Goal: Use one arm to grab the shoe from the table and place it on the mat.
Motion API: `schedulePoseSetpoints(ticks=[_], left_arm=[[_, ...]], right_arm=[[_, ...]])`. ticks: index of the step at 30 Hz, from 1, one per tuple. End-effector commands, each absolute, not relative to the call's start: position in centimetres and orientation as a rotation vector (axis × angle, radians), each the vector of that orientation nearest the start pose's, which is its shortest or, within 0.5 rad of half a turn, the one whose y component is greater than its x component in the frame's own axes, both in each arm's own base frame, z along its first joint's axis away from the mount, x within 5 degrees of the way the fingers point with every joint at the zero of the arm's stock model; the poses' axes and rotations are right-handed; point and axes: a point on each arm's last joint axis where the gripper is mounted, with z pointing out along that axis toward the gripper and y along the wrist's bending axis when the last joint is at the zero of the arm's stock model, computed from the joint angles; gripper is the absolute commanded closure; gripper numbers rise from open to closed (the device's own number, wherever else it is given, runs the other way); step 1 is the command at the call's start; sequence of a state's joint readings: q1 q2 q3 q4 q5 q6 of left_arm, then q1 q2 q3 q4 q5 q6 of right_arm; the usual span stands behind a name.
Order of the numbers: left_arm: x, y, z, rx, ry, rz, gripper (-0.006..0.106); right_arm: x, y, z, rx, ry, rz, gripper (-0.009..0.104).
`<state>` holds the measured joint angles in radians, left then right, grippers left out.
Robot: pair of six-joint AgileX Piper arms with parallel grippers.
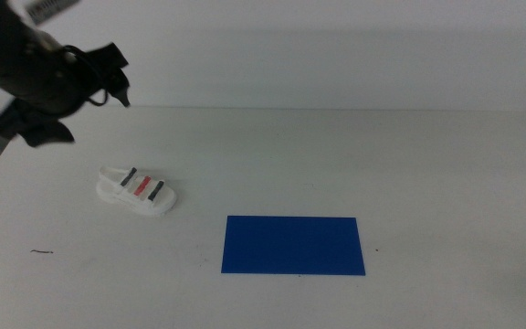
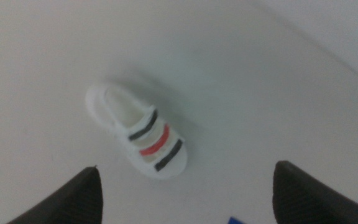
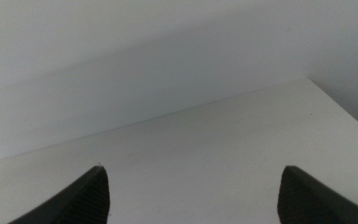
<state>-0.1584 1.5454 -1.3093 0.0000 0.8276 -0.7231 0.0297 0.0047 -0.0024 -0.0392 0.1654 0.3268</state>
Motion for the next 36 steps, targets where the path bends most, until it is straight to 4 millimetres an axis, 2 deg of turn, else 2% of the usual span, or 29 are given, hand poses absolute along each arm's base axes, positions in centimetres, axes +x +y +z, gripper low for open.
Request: schedulePoseSetpoints(ticks=[1, 6, 9, 11, 18, 26, 29, 31, 36], left_arm=[[34.5, -5.4, 30.3, -0.924, 2.511, -0.313, 0.007], [38.6, -6.0, 26.7, -1.157, 2.525, -0.279, 0.007], [40.1, -6.2, 24.9, -1.32, 2.549, -0.229, 0.007], [41.0, -6.4, 23.9, -1.36, 2.575, -0.204, 0.007], [42.0, -6.1, 20.4, -1.484, 2.659, -0.171, 0.007], [43.1, -4.9, 17.6, -1.541, 2.652, -0.187, 0.009], [43.4, -4.9, 16.7, -1.545, 2.65, -0.189, 0.016], [43.5, -4.9, 16.4, -1.553, 2.651, -0.192, 0.024], [43.0, -5.3, 17.1, -1.596, 2.677, -0.225, 0.064]], right_arm=[[5.6, 0.1, 19.9, 0.207, 1.632, 0.23, 0.016], [5.6, 0.1, 19.9, 0.207, 1.632, 0.23, 0.016], [5.6, 0.1, 19.9, 0.207, 1.632, 0.23, 0.016], [5.6, 0.1, 19.9, 0.207, 1.632, 0.23, 0.016], [5.6, 0.1, 19.9, 0.207, 1.632, 0.23, 0.016], [5.6, 0.1, 19.9, 0.207, 1.632, 0.23, 0.016], [5.6, 0.1, 19.9, 0.207, 1.632, 0.23, 0.016], [5.6, 0.1, 19.9, 0.207, 1.632, 0.23, 0.016], [5.6, 0.1, 19.9, 0.207, 1.632, 0.23, 0.016]])
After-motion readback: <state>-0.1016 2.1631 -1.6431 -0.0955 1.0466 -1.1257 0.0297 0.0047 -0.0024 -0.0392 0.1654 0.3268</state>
